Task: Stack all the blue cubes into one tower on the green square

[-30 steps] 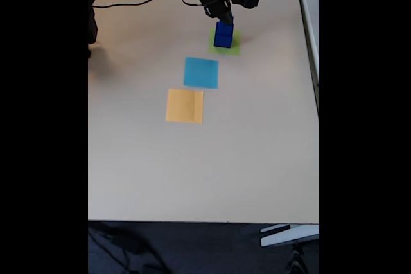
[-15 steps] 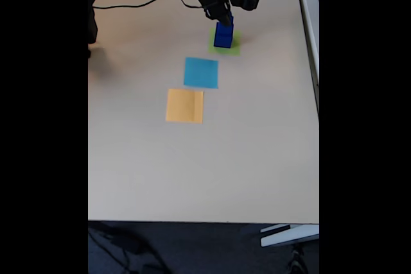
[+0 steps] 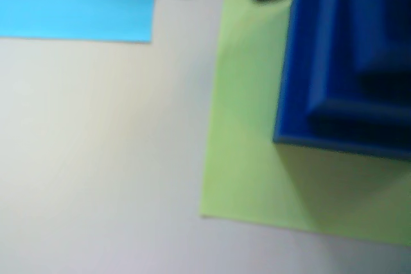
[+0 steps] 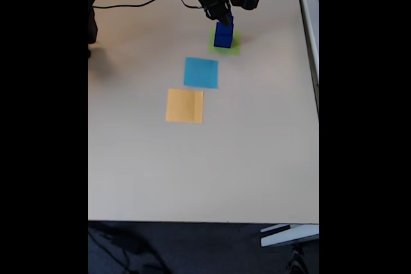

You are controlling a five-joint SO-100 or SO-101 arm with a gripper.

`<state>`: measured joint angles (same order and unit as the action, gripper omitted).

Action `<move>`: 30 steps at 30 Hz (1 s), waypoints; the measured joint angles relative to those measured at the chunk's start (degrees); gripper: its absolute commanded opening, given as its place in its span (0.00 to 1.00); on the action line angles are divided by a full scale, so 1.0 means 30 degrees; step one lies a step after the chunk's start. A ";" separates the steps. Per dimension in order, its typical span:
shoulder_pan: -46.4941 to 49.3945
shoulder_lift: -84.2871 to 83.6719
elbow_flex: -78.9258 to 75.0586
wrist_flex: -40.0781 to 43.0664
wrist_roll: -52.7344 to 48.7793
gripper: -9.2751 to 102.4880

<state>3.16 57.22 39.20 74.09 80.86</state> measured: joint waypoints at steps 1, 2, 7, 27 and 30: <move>0.0000 0.0000 0.0000 0.0000 0.0000 0.08; 0.0000 0.0000 0.0000 -0.0029 0.0000 0.08; 0.0000 0.0000 0.0000 -0.0293 0.0000 0.08; -0.0352 0.0000 0.0146 -0.0293 0.0000 0.08; -0.0352 0.0000 0.0146 -0.0293 0.0000 0.08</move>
<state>2.11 57.22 39.64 73.21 80.86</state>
